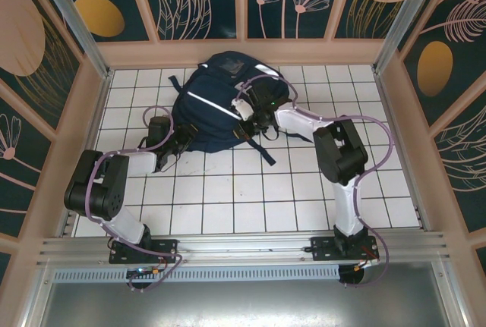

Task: Pack books, pencil case, and school supplies into a backpack

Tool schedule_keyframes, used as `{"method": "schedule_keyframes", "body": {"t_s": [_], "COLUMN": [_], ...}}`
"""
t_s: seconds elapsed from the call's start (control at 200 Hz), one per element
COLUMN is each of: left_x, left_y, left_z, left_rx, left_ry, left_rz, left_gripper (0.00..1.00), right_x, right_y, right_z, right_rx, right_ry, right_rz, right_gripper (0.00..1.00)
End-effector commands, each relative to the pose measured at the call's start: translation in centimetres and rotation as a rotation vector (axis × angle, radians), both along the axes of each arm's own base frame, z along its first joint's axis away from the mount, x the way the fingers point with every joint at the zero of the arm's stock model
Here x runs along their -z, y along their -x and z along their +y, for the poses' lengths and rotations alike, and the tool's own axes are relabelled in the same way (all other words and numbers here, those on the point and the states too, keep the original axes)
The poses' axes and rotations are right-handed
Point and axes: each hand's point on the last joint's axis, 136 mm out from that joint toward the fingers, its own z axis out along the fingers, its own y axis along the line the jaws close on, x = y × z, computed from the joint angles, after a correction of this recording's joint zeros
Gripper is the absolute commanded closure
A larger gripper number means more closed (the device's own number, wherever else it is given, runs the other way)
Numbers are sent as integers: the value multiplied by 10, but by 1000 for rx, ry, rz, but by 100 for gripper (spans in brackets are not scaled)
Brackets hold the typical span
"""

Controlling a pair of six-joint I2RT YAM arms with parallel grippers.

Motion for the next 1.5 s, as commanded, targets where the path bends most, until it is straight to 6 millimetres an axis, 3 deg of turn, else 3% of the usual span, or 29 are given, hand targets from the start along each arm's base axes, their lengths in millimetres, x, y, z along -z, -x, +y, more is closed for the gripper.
{"method": "schedule_keyframes", "body": {"t_s": [0.0, 0.06, 0.14, 0.265, 0.355, 0.44, 0.625, 0.811, 0.976, 1.106, 1.131, 1.226, 1.281, 1.391, 1.496], "left_x": [36, 33, 26, -15, -50, -68, -74, -73, -72, -47, -44, -46, -52, -66, -73], "left_y": [10, 9, 8, 3, 3, 5, 7, -2, -15, -18, -19, -22, -25, -28, -24], "left_z": [43, 43, 40, 21, 14, 10, -12, -39, -53, -57, -56, -53, -50, -44, -35], "left_rx": [-122, -121, -121, -85, -90, -100, -82, -42, -20, -23, -31, -54, -63, -69, -75], "left_ry": [-145, -141, -115, 27, 77, 98, 194, 262, 261, 256, 261, 276, 259, 207, 138], "left_rz": [114, 107, 96, 15, -53, -86, -92, -89, -97, -45, -47, -81, -108, -151, -161], "left_gripper": [62, 62, 61, 53, 44, 41, 38, 38, 38, 41, 46, 84, 100, 100, 100], "right_x": [-32, -44, -36, -43, -50, -61, -84, -94, -88, -95, -95, -90, -79, -47, -26], "right_y": [-58, -57, -57, -28, -11, -1, 14, 30, 38, 51, 52, 57, 57, 47, 19], "right_z": [-63, -52, -50, -12, 13, 34, 66, 83, 87, 90, 90, 86, 79, 48, 6], "right_rx": [222, 201, 183, 56, -7, -51, -119, -155, -155, -179, -180, -179, -165, -97, 36], "right_ry": [57, 3, 124, -48, -121, -183, -317, -338, -349, -386, -385, -360, -315, -145, -9], "right_rz": [-151, -140, -206, -78, -70, -76, -53, -74, -52, -53, -52, -38, -37, -28, -20], "right_gripper": [100, 100, 100, 100, 100, 100, 100, 100, 100, 100, 100, 100, 100, 100, 100]}}
